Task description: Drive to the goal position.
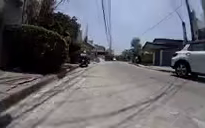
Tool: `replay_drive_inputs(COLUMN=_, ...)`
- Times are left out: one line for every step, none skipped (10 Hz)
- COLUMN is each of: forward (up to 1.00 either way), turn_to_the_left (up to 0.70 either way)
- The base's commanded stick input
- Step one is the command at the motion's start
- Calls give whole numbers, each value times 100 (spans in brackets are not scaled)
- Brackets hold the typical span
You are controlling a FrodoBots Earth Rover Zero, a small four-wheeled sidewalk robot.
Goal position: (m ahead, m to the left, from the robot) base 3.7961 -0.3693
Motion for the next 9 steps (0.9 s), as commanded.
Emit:
replay_drive_inputs(forward=100, turn_to_the_left=0)
replay_drive_inputs(forward=100, turn_to_the_left=0)
replay_drive_inputs(forward=100, turn_to_the_left=0)
replay_drive_inputs(forward=100, turn_to_the_left=0)
replay_drive_inputs(forward=100, turn_to_the_left=0)
replay_drive_inputs(forward=100, turn_to_the_left=0)
replay_drive_inputs(forward=100, turn_to_the_left=0)
replay_drive_inputs(forward=100, turn_to_the_left=0)
replay_drive_inputs(forward=100, turn_to_the_left=0)
